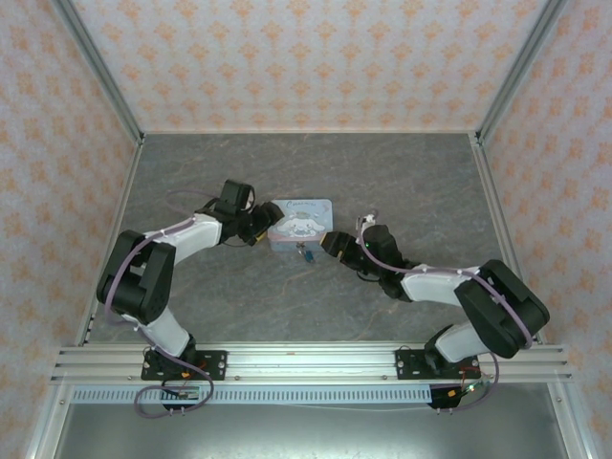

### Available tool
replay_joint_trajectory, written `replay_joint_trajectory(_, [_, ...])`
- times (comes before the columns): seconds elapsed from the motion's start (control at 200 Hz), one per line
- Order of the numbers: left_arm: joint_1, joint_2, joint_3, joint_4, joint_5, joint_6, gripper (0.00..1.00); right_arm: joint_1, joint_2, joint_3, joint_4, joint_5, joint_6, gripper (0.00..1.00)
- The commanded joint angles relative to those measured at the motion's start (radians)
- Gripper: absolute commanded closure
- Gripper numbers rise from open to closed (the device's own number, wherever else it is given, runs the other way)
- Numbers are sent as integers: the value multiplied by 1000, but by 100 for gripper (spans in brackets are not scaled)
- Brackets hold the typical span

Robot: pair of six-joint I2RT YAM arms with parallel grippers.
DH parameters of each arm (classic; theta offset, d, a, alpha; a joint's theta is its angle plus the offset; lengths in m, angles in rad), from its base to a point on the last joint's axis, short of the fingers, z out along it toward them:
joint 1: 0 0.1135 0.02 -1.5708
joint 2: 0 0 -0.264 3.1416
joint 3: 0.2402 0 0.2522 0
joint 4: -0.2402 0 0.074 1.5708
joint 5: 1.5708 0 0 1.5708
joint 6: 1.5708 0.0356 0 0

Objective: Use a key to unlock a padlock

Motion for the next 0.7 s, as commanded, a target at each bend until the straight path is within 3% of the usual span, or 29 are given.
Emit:
replay_joint_trajectory(0.0, [3,-20,-64,-87,-34,3,30,-1,44,51,62,-92,-19,38])
replay_joint_trajectory(0.38, [2,-170,-218,-106,-61,-26,31,-67,200,215,105,-175,-126,39])
replay_joint_trajectory(0.696, [2,-217,-257,-106,-72,-44,31,-90,93,58,139,-213,-235,29])
